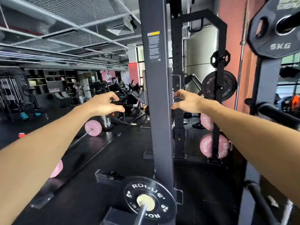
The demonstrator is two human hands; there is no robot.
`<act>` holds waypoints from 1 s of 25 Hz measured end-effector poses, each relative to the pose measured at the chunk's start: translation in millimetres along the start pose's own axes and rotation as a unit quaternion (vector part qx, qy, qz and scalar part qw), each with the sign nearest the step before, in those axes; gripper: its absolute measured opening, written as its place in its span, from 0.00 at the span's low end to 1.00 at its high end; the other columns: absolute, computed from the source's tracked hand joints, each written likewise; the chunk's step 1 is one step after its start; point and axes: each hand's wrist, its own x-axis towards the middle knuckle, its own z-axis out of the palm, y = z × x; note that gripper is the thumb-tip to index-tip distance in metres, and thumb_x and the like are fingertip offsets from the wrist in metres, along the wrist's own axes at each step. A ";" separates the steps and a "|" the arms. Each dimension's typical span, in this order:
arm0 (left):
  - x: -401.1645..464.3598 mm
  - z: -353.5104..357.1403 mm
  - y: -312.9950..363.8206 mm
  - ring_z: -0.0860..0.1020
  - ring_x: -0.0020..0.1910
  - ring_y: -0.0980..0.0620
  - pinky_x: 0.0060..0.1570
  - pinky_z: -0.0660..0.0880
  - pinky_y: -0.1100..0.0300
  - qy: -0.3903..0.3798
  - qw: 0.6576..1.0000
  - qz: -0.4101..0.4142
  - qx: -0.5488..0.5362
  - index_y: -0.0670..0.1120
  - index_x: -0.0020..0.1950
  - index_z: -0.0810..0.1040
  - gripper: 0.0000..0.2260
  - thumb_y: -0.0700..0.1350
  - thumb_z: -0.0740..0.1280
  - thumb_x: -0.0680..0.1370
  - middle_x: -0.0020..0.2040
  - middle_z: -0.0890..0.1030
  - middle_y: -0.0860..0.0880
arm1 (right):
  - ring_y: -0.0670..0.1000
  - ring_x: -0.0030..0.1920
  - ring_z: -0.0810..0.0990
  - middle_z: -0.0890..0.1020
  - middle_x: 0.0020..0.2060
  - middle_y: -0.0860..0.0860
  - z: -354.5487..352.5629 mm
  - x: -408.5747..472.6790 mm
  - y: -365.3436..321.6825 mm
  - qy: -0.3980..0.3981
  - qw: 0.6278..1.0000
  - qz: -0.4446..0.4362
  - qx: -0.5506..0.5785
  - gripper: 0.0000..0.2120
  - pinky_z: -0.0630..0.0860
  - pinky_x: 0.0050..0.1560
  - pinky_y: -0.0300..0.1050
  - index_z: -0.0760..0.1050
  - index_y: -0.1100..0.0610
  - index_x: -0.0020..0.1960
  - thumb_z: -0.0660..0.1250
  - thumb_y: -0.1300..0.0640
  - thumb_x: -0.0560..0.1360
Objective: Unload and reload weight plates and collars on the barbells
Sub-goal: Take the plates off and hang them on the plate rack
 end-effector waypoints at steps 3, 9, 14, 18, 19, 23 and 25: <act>8.2 -15.5 -57.3 0.71 0.66 0.47 0.55 0.64 0.56 -0.010 1.000 -0.006 -0.011 0.57 0.64 0.72 0.26 0.61 0.73 0.69 0.70 0.72 0.46 | 0.55 0.68 0.70 0.71 0.70 0.51 44.0 16.5 -43.8 -0.005 1.000 0.009 -0.022 0.32 0.63 0.71 0.57 0.64 0.45 0.72 0.69 0.43 0.70; 59.1 7.6 -105.5 0.72 0.62 0.48 0.55 0.66 0.55 -0.032 0.998 0.015 -0.045 0.58 0.62 0.73 0.24 0.60 0.74 0.68 0.69 0.72 0.46 | 0.57 0.69 0.70 0.68 0.72 0.55 98.8 67.4 -58.6 -0.022 1.000 0.022 -0.007 0.34 0.67 0.69 0.53 0.63 0.48 0.74 0.71 0.45 0.71; 134.1 46.7 -123.5 0.72 0.61 0.48 0.54 0.65 0.55 -0.042 0.998 0.034 -0.042 0.57 0.64 0.73 0.25 0.60 0.74 0.69 0.68 0.71 0.47 | 0.57 0.67 0.71 0.70 0.70 0.55 130.2 133.5 -18.8 -0.003 0.999 0.043 -0.006 0.33 0.70 0.66 0.53 0.64 0.48 0.73 0.71 0.45 0.70; 193.4 94.8 -127.2 0.71 0.62 0.48 0.53 0.66 0.56 -0.064 0.995 0.053 -0.056 0.57 0.63 0.73 0.24 0.58 0.74 0.70 0.69 0.70 0.48 | 0.57 0.67 0.71 0.70 0.69 0.55 156.3 176.4 22.2 0.008 0.997 0.078 -0.002 0.34 0.68 0.68 0.54 0.64 0.48 0.73 0.71 0.44 0.70; 203.3 108.8 -129.7 0.71 0.60 0.49 0.50 0.66 0.59 -0.077 0.994 0.054 -0.063 0.57 0.63 0.73 0.24 0.58 0.74 0.70 0.69 0.70 0.48 | 0.56 0.67 0.71 0.70 0.69 0.55 163.4 182.8 33.3 0.007 0.996 0.088 0.002 0.34 0.68 0.68 0.52 0.64 0.48 0.73 0.71 0.45 0.70; 221.2 156.6 -148.4 0.71 0.62 0.48 0.52 0.64 0.57 -0.110 0.989 0.057 -0.083 0.57 0.64 0.72 0.24 0.58 0.74 0.70 0.70 0.70 0.49 | 0.55 0.63 0.73 0.72 0.68 0.54 194.0 187.3 69.3 0.012 0.993 0.117 0.013 0.33 0.68 0.59 0.44 0.66 0.48 0.72 0.72 0.47 0.70; 219.3 179.7 -163.3 0.70 0.62 0.49 0.52 0.64 0.56 -0.120 0.987 0.061 -0.092 0.58 0.63 0.72 0.24 0.58 0.74 0.70 0.69 0.71 0.49 | 0.54 0.58 0.74 0.72 0.66 0.54 216.2 176.2 81.9 0.002 0.991 0.131 0.004 0.33 0.70 0.58 0.45 0.66 0.47 0.71 0.72 0.46 0.69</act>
